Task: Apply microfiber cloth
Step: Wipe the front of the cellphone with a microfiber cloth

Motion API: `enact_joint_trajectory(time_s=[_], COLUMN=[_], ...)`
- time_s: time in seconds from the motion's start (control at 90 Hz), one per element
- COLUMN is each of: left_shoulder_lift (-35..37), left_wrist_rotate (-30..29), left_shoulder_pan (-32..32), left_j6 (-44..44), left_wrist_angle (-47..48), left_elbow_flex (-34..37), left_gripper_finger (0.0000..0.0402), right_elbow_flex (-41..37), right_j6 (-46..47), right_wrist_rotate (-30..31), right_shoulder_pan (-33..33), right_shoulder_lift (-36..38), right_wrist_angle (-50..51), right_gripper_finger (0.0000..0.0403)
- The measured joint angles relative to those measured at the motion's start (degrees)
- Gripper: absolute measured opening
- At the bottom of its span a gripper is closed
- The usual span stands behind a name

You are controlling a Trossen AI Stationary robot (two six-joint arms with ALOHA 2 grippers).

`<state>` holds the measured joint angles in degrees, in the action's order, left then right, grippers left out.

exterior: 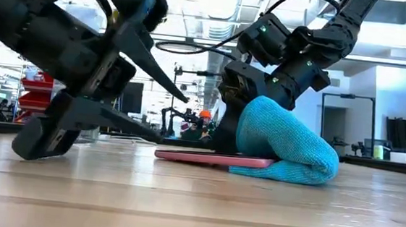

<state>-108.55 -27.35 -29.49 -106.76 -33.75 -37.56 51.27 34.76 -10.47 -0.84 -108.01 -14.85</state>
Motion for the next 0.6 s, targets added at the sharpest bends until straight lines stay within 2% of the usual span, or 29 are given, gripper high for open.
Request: enact_joint_trajectory(time_s=[0.2,0.322,0.6], left_shoulder_lift=[0.1,0.1,-0.1], left_wrist_rotate=[-0.9,0.7,4.7], left_shoulder_pan=[3.0,4.2,6.8], left_j6=[-2.0,-4.2,-10.9], left_wrist_angle=[2.1,5.5,19.9], left_elbow_flex=[-0.4,-1.7,-7.1], left_gripper_finger=[0.0178,0.0181,0.0181], right_elbow_flex=[0.0,0.0,0.0], right_j6=[-0.8,-1.4,-2.4], right_wrist_rotate=[0.1,0.1,0.1], right_shoulder_pan=[0.0,0.0,0.0], right_shoulder_lift=[0.0,0.0,0.0], right_wrist_angle=[-1.7,-2.2,-4.3], right_gripper_finger=[0.0116,0.0116,0.0116])
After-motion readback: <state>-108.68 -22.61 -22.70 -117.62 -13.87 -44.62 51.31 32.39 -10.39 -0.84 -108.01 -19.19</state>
